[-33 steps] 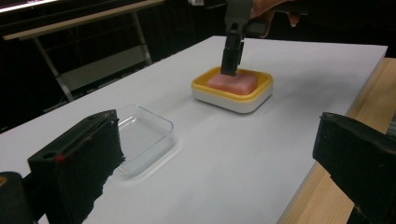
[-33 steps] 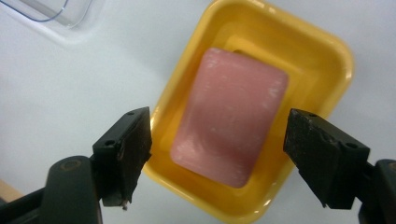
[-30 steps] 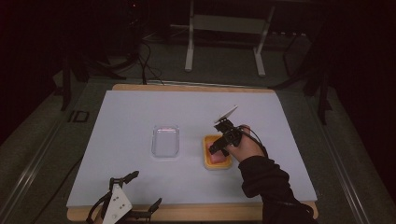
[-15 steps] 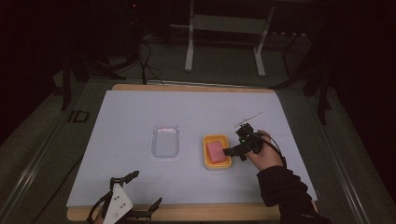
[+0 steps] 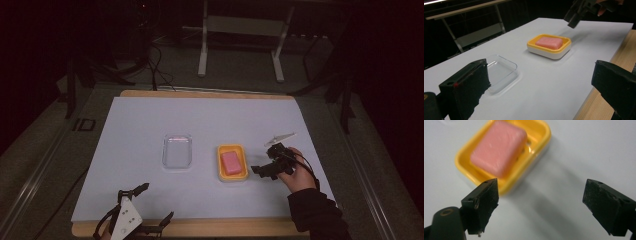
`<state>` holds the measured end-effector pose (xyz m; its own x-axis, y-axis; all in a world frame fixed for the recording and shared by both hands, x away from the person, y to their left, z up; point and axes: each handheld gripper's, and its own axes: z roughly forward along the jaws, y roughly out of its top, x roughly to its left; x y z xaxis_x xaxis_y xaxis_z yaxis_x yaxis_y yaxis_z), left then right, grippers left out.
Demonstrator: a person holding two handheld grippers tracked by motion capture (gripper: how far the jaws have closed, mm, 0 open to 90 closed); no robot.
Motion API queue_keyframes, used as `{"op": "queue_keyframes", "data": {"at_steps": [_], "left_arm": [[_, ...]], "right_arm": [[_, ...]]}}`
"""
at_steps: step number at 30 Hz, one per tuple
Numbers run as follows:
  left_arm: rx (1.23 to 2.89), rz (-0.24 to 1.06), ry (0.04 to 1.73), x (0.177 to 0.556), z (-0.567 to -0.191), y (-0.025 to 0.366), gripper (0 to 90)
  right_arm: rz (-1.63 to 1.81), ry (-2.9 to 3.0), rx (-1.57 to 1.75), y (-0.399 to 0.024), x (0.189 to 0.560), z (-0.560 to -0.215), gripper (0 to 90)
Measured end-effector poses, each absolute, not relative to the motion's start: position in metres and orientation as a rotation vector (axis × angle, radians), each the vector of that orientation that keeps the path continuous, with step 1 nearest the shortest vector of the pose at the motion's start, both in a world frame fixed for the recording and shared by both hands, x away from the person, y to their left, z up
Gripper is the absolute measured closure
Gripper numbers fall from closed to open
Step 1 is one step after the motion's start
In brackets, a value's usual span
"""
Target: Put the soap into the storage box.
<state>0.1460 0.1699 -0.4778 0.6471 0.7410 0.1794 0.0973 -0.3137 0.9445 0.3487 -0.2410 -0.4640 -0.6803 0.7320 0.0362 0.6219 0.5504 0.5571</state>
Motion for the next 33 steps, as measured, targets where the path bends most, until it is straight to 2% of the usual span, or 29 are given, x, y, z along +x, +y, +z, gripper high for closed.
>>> {"op": "queue_keyframes", "data": {"at_steps": [17, 33], "left_arm": [[1.801, 0.755, 0.673, 0.146, -0.478, 0.169, 1.9], [1.800, 0.756, 0.671, 0.145, -0.478, 0.169, 1.9]], "right_arm": [[0.914, 2.430, 1.200, -0.283, 0.322, -0.479, 13.3], [0.942, 2.325, 1.148, -0.301, 0.299, -0.486, 13.3]]}}
